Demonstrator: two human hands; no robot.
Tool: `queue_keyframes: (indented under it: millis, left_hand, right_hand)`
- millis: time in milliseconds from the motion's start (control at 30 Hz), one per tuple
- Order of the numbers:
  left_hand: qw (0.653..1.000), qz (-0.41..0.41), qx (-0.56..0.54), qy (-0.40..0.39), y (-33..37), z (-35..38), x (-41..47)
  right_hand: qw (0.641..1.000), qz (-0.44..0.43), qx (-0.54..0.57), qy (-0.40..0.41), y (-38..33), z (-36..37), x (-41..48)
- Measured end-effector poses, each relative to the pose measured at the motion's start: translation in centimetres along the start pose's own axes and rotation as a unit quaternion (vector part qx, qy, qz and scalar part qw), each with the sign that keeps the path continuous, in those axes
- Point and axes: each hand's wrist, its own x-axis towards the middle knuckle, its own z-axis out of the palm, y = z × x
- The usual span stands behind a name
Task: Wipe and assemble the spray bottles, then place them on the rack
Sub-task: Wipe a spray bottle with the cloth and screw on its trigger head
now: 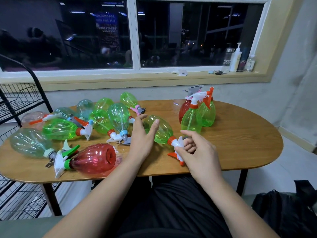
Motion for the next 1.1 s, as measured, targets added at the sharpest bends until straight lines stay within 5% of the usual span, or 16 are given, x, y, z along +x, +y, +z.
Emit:
queue_keyframes:
  millis: [233, 433, 533, 700, 900, 1100]
  left_hand:
    - [1.0, -0.005, -0.014, -0.014, 0.5, -0.1, -0.3]
    - [1.0, 0.005, -0.006, -0.022, 0.7, -0.1, -0.5]
    - [1.0, 0.019, 0.002, -0.024, 0.6, -0.1, -0.5]
    - [0.999, 0.026, 0.019, -0.025, 0.5, -0.1, -0.5]
    - [0.999, 0.026, 0.03, -0.026, 0.6, -0.2, -0.6]
    - [0.999, 0.027, 0.034, -0.025, 0.6, -0.3, -0.6]
  right_hand:
    - [0.973, -0.183, -0.137, -0.014, 1.4, 1.4, -1.3]
    - [0.962, -0.213, -0.155, -0.076, 2.8, 1.5, -1.5]
    - [0.963, -0.205, -0.145, -0.098, 2.5, 1.0, -1.6]
    - [0.971, -0.139, -0.192, -0.026, 2.7, -0.6, -0.7]
    - [0.965, -0.013, -0.23, -0.123, 4.8, -1.5, -0.1]
    - [0.972, 0.015, -0.221, -0.078, 5.4, -1.5, 0.2]
